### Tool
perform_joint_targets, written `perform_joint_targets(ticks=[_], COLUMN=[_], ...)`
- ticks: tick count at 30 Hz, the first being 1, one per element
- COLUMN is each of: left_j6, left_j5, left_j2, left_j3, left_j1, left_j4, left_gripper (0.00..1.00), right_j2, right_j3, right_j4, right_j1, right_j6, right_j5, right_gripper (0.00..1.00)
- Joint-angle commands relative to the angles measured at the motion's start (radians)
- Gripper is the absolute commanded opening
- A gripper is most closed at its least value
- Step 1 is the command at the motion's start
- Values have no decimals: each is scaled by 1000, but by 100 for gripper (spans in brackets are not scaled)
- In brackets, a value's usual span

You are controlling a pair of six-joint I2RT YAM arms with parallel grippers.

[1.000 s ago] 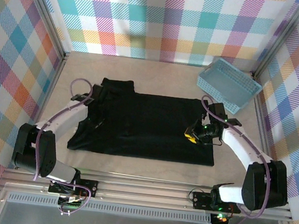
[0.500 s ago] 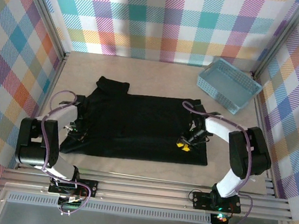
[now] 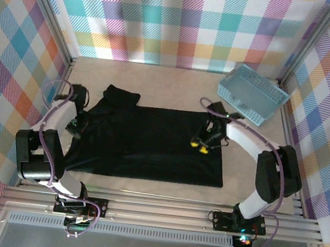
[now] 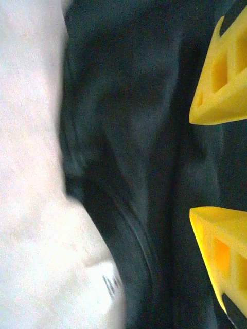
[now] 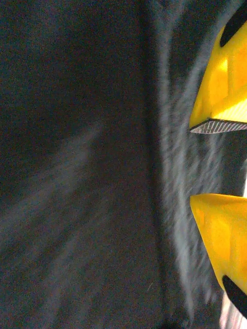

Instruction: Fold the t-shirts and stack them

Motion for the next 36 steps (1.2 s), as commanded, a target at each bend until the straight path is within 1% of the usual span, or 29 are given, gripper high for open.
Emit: perform_joint_targets(ticks=[1,3,6,8,10,13,17,20,23,26,30,34,36], left_j6=[51,91,124,157,194,203,200,209,226,238,246,275,297], left_j5=[-13,39,116,152,187,223,250,255,258,260,270,265,252], left_j2=[55,120,241,313,389,445,445,433,415,401,389,382,395], left_j3=[135,212,331,402,491,565,554,535,524,512,502,512,536], left_j1=[-65,-87,-90,-90,-91,-90,-97,-96,-94,-89,-77,-72,-68], left_j4=[28,97,158,194,192,188,222,222,215,209,206,193,174], left_gripper=[48,48,46,46,45,44,44,45,45,45,45,46,46], right_j2=[-15,9,98,184,264,352,463,522,580,642,674,645,600], right_j3=[63,78,128,203,287,375,512,593,680,789,861,887,860], right_j4=[27,119,253,270,274,292,256,237,209,158,126,113,107], right_j1=[-77,-113,-150,-155,-158,-167,-207,-258,-318,-354,-393,-390,-359], right_j6=[-53,-88,-149,-191,-220,-244,-244,-228,-211,-224,-232,-281,-313], right_j5=[167,218,235,258,281,317,391,432,401,382,345,274,257], right_gripper=[36,35,32,32,33,33,33,33,34,34,34,34,36])
